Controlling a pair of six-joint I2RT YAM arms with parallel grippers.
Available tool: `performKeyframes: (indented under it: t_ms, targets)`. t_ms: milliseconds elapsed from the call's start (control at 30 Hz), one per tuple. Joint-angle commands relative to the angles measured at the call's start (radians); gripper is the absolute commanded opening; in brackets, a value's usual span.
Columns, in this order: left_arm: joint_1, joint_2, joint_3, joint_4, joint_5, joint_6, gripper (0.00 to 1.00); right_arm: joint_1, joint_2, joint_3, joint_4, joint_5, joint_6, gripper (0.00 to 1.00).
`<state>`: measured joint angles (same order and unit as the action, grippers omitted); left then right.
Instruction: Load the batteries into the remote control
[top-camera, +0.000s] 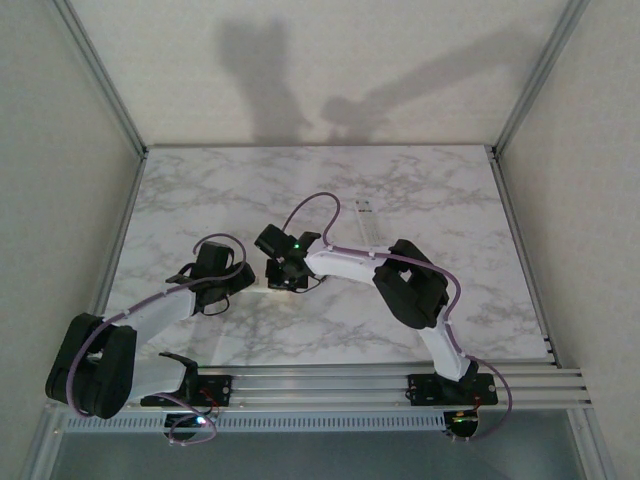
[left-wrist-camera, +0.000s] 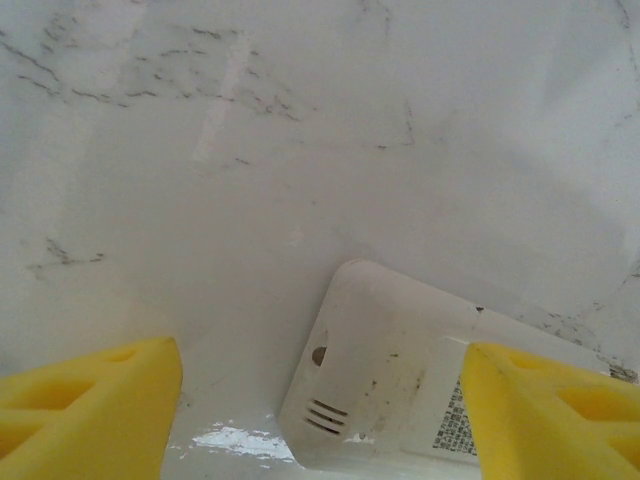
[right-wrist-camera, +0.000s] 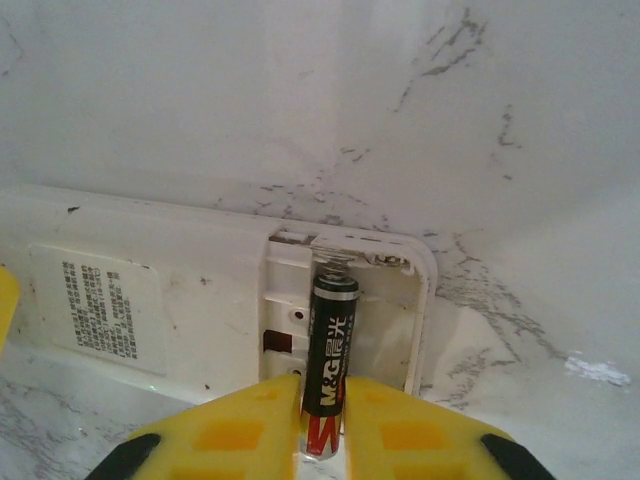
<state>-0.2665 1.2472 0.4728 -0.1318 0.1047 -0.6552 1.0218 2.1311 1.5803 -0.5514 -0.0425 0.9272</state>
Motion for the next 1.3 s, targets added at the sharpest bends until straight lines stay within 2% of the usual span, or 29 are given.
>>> performKeyframes:
  t_ms: [0, 533, 800, 1267]
  targets:
    - [0.009, -0.002, 0.010, -0.010, -0.031, 0.012, 0.73, 0.009, 0.014, 0.008, -0.022, 0.018, -0.018, 0.22]
    - [0.009, -0.005, 0.007, -0.008, -0.028, 0.011, 0.74, 0.009, -0.033, -0.001, -0.041, 0.028, -0.027, 0.24]
    - [0.008, -0.003, 0.003, -0.001, -0.027, 0.011, 0.74, 0.006, -0.041, 0.000, -0.030, 0.021, -0.030, 0.29]
    - [0.009, -0.003, 0.000, 0.004, -0.025, 0.010, 0.74, 0.001, -0.066, -0.029, -0.002, 0.030, -0.026, 0.27]
